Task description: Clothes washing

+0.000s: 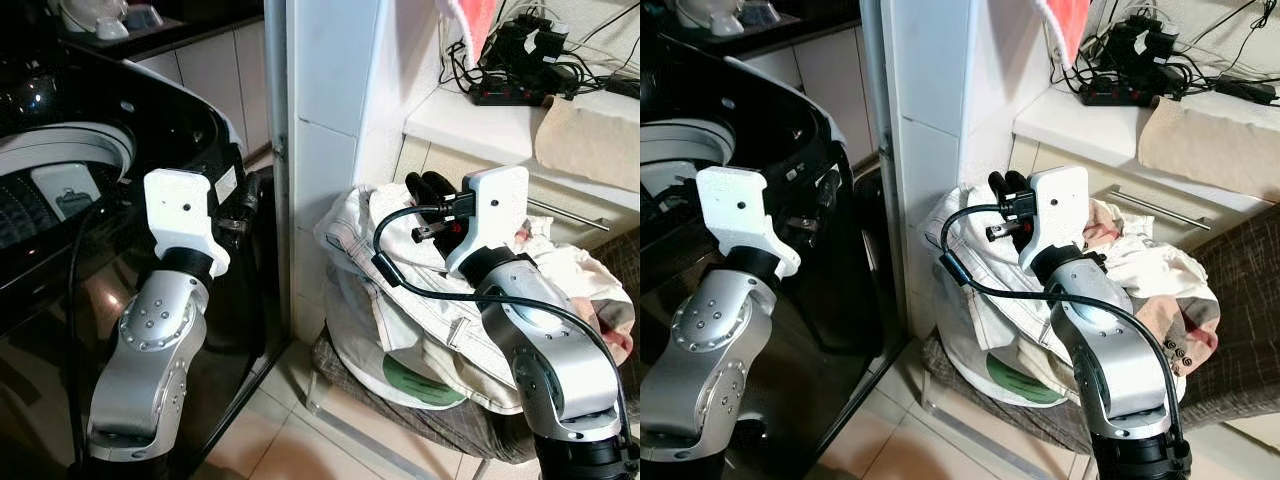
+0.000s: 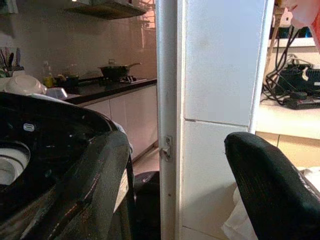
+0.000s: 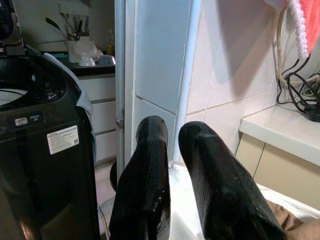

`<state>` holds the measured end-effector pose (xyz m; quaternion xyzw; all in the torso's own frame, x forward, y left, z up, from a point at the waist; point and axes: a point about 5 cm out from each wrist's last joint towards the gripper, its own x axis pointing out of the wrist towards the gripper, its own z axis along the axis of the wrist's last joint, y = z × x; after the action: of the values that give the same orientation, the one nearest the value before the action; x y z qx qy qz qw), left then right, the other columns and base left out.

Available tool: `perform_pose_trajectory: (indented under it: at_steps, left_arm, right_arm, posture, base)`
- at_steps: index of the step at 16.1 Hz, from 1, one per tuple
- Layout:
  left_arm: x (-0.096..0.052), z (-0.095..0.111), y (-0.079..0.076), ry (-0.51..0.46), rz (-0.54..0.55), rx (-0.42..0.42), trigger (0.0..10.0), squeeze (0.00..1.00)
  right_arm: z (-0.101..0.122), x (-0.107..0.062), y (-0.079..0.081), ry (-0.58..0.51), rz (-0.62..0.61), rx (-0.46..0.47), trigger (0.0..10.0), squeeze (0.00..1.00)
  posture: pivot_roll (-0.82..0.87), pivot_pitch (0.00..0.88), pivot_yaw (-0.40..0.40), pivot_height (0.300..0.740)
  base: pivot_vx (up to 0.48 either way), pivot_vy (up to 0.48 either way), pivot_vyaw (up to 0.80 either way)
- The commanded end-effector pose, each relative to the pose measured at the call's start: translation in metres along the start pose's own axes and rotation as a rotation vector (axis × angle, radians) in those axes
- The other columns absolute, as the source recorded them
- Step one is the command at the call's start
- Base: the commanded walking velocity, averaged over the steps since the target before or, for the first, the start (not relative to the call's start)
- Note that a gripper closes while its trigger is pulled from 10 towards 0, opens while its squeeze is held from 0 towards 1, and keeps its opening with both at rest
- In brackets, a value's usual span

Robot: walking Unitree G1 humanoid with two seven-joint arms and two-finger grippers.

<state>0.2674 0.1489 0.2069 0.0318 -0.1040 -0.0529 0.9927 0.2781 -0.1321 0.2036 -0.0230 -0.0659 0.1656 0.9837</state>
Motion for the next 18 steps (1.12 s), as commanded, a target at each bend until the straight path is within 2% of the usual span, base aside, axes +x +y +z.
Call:
perform_pose_trajectory:
  at_steps: [1, 18]
  left_arm:
    - [0.0023, 0.0047, -0.0003, -0.024, -0.006, 0.000, 10.0, 0.00]
    - [0.0029, 0.0051, 0.0014, -0.028, 0.002, -0.002, 10.0, 0.00]
  right_arm:
    - [0.0069, -0.0021, -0.0004, -0.037, 0.002, -0.004, 10.0, 0.00]
    - [0.0076, -0.0014, -0.0016, -0.038, 0.000, -0.005, 10.0, 0.00]
  posture:
    - [-0.02, 0.000, -0.009, 0.740]
    - [-0.02, 0.004, -0.010, 0.740]
  base:
    - [0.386, 0.000, 0.00]
    - [0.384, 0.000, 0.00]
